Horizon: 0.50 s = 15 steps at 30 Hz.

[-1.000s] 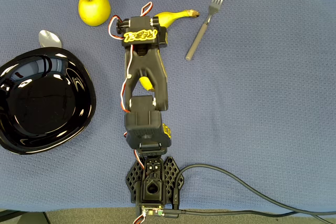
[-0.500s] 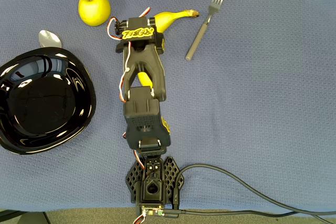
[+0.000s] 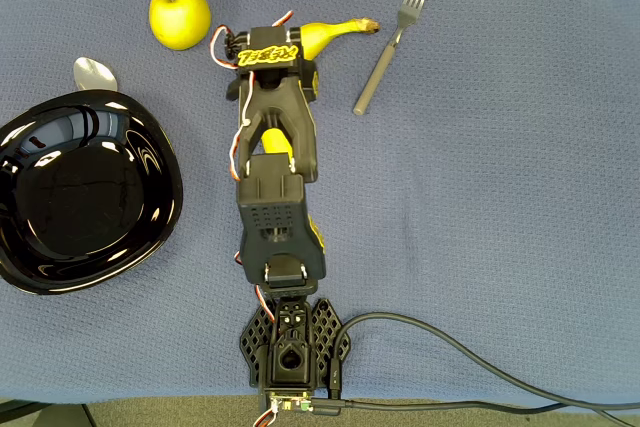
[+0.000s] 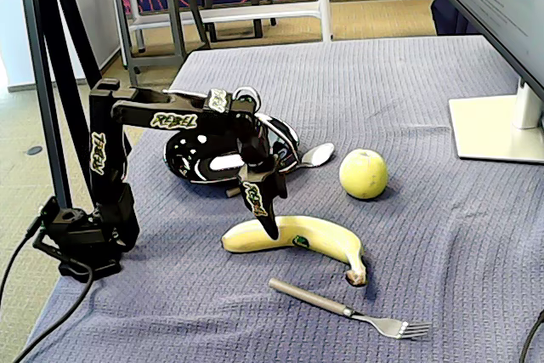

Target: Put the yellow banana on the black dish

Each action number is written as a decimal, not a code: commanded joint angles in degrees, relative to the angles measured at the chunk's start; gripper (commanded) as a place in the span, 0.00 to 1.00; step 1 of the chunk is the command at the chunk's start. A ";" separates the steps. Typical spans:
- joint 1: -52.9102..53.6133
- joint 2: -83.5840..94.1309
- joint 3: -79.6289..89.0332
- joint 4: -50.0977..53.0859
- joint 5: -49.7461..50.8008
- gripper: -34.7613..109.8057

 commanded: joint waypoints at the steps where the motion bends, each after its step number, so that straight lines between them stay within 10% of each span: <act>1: 1.14 -0.18 -3.25 0.44 0.00 0.51; 15: 2.29 -5.27 -6.06 0.09 -0.18 0.50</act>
